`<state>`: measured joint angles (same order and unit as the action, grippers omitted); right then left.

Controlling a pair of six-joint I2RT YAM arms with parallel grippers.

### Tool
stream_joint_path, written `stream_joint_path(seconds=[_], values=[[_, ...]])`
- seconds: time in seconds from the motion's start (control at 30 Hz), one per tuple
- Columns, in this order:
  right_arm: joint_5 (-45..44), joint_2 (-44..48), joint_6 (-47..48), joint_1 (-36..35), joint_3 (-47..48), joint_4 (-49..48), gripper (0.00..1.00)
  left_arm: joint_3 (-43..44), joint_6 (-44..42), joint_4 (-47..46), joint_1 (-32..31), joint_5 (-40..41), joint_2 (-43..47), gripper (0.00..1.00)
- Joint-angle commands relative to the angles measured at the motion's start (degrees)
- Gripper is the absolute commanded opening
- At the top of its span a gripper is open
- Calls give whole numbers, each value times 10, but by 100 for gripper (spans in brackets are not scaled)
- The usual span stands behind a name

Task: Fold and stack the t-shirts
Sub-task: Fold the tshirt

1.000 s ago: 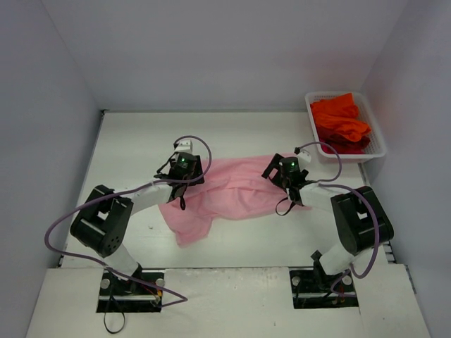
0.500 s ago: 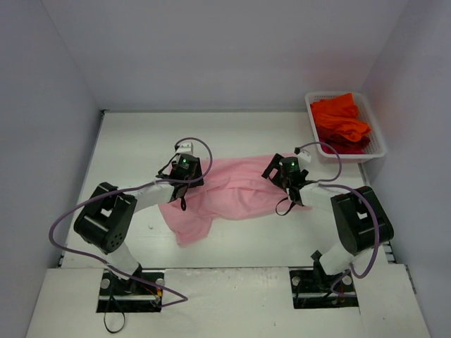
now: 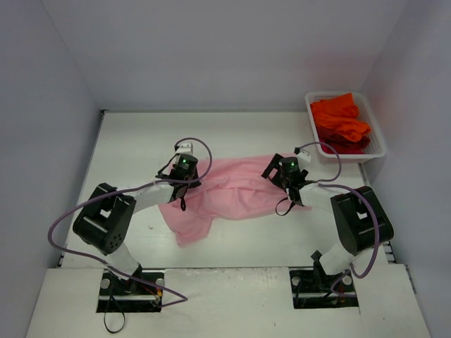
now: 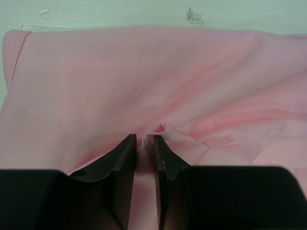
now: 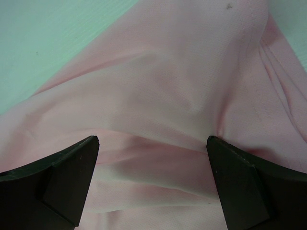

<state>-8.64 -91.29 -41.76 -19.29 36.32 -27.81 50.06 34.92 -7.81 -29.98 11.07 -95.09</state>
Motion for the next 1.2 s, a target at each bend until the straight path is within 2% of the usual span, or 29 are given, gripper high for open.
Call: stream_joint_path(seconds=[0.0, 0.57, 0.77, 0.87, 0.9, 0.93, 1.07, 1.17], values=[[26, -14, -18, -14, -1, 44, 93, 9, 0, -6, -5, 9, 47, 17], [27, 28, -21, -17, -13, 54, 93, 5, 10, 61, -42, 54, 133, 17], [25, 41, -19, -16, -17, 60, 93, 0, 10, 61, -50, 71, 126, 17], [20, 45, -16, -17, -19, 65, 93, 7, 11, 61, -50, 78, 114, 27], [20, 46, -15, -16, -20, 65, 93, 10, 12, 62, -50, 80, 111, 37], [18, 45, -15, -16, -21, 66, 93, 13, 12, 64, -50, 83, 99, 40], [17, 41, -17, -16, -23, 66, 93, 27, 9, 65, -49, 94, 76, 47], [16, 38, -16, -16, -22, 66, 93, 29, 7, 61, -48, 97, 68, 47]])
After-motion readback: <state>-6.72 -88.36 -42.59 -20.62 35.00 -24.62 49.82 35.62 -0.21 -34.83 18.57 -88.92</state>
